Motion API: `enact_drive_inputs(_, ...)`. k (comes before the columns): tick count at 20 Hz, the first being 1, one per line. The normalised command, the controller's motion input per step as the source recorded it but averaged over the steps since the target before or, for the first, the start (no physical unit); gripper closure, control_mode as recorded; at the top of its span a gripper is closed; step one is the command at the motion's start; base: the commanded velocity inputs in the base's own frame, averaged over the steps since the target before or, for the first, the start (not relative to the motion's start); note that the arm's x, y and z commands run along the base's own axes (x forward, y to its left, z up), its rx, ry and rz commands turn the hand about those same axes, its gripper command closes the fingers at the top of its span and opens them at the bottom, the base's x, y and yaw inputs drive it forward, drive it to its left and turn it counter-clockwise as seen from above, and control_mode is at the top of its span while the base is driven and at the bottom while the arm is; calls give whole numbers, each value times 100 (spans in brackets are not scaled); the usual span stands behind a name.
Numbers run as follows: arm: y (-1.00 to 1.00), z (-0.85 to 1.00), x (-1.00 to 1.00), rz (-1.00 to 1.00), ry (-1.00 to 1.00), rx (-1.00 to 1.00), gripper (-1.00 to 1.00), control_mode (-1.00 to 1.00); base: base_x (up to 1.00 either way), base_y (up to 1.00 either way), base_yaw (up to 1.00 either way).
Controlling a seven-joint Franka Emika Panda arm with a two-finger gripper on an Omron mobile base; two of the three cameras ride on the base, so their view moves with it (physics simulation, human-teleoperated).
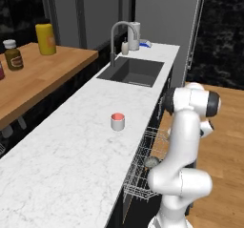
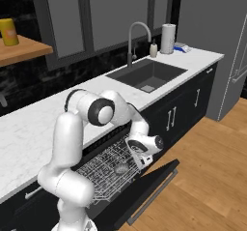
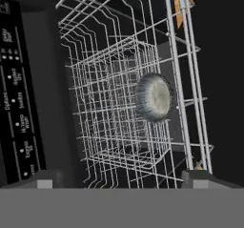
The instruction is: Pick up the cup and bowl from the counter, place them in the dishwasher, and close the dishwasher door.
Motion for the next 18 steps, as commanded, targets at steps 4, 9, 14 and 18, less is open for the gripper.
enact_drive_inputs(4,-14,100,-7,2,-1,5,-100,-100,0,0,0)
enact_drive_inputs(9,0,100,0,5,0,0,-100,-100,0,0,0)
enact_drive_inputs(14,31,97,0,14,0,1,-100,-100,0,0,0)
enact_drive_inputs(18,73,59,24,15,0,0,-100,-100,0,0,0)
